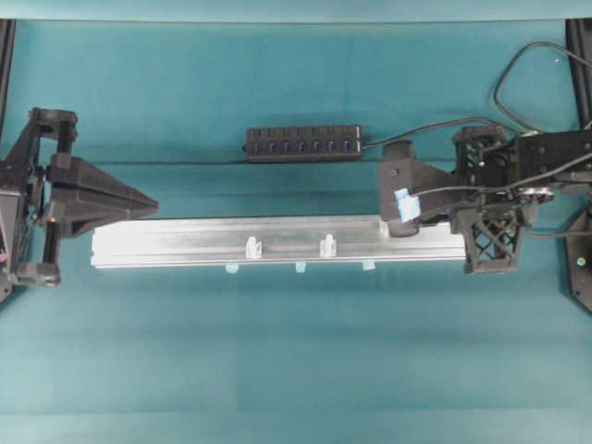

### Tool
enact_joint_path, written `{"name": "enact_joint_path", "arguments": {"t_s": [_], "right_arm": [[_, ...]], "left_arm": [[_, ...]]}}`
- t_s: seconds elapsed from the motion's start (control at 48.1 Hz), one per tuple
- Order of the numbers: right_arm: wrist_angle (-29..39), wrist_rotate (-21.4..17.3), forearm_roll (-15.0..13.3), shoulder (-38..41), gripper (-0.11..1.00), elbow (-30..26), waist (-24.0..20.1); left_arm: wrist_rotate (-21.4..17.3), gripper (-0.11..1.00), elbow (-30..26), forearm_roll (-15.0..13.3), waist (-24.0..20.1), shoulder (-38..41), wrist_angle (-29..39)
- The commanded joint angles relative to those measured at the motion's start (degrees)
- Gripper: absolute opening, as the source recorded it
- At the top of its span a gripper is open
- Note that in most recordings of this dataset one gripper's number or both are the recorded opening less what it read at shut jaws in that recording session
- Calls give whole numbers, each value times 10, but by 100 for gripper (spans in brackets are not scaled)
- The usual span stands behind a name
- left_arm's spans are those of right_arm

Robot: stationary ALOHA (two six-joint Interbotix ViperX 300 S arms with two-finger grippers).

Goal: Pass the USB cable through three rings with both arms.
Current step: 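Lift the plug and carry it right to the rightmost white ring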

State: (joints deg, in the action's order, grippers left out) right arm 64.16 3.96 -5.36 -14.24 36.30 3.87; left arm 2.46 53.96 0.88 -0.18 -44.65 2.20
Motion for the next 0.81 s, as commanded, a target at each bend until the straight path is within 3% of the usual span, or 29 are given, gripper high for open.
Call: {"name": "enact_joint_path", "arguments": {"t_s": [0.0,0.457,0.789], "right_arm": [[-16,-3,-1,-10,-8,11,6],[-133,3,-1,-6,-8,71,54],[-163,4,2,11,-8,91,54]], "left_arm": [[-1,2,-17,1,-4,1,-5],[0,2,-18,1,-11,1,-3],[1,2,-18,2,-11,8,-3]]}}
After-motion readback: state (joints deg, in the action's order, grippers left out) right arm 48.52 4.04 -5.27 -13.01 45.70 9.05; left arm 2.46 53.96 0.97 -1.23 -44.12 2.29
